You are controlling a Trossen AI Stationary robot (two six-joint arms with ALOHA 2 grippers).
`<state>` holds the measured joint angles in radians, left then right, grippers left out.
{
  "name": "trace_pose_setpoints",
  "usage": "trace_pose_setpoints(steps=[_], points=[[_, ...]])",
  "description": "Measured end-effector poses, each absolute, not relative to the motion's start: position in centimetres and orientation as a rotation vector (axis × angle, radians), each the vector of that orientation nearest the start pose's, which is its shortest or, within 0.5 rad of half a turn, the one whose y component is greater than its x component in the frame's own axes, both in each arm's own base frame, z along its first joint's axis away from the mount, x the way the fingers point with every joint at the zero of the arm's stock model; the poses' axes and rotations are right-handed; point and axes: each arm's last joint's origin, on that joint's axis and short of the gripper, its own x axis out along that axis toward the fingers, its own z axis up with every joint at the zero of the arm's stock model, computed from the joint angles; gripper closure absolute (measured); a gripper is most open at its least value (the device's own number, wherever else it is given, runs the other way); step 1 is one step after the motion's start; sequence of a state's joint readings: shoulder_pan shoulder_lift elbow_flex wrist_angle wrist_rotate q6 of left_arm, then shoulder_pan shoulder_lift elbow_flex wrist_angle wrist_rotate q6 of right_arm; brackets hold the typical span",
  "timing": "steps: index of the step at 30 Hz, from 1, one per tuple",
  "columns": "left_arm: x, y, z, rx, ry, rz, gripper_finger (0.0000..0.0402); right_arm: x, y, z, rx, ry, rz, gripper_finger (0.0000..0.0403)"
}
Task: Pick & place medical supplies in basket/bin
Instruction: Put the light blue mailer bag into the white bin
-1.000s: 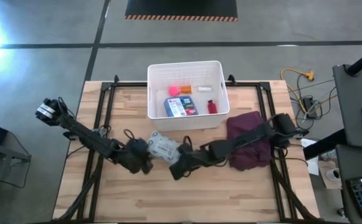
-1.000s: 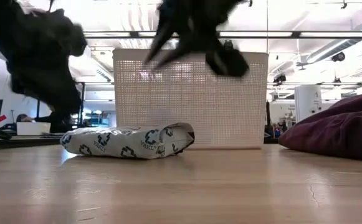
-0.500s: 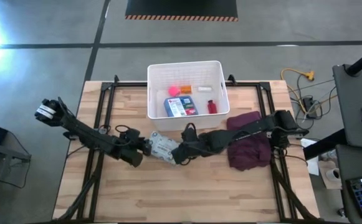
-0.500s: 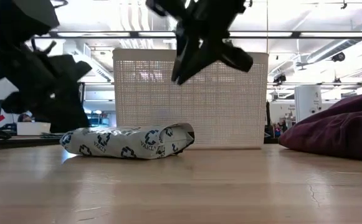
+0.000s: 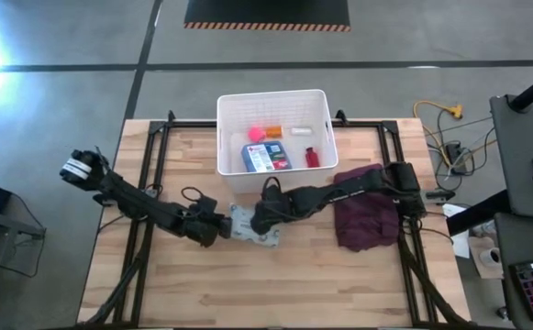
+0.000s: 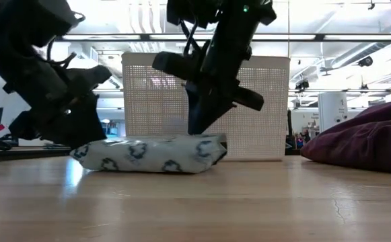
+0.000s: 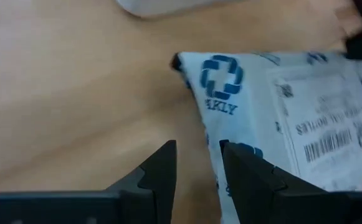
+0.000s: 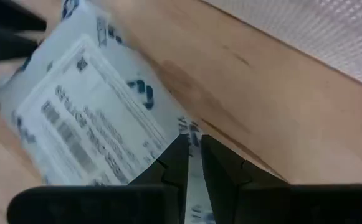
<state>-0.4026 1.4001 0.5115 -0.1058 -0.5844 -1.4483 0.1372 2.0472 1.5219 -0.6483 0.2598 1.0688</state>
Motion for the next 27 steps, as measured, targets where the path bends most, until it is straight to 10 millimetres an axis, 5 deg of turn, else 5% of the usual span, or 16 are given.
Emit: trace_pose_setpoints(steps=[7, 16, 21, 27], points=[[23.9, -9.3, 15.2, -0.749, 0.616, 0.666, 0.0287, 41.5, 6.6, 17.9, 0.811, 1.109, -0.487, 0.0364], [23.1, -8.6, 18.4, -0.514, 0.677, 0.821, 0.0287, 41.7, 10.6, 18.4, 0.907, 1.153, -0.202, 0.0364], [22.1, -9.3, 19.8, -0.662, 0.723, 0.708, 0.0288, 41.9, 10.7, 18.9, 0.916, 1.097, -0.216, 0.0364], [21.0, -11.0, 18.7, -0.929, 0.709, 0.509, 0.0327, 41.4, 10.5, 18.6, 0.813, 1.093, -0.311, 0.0364]])
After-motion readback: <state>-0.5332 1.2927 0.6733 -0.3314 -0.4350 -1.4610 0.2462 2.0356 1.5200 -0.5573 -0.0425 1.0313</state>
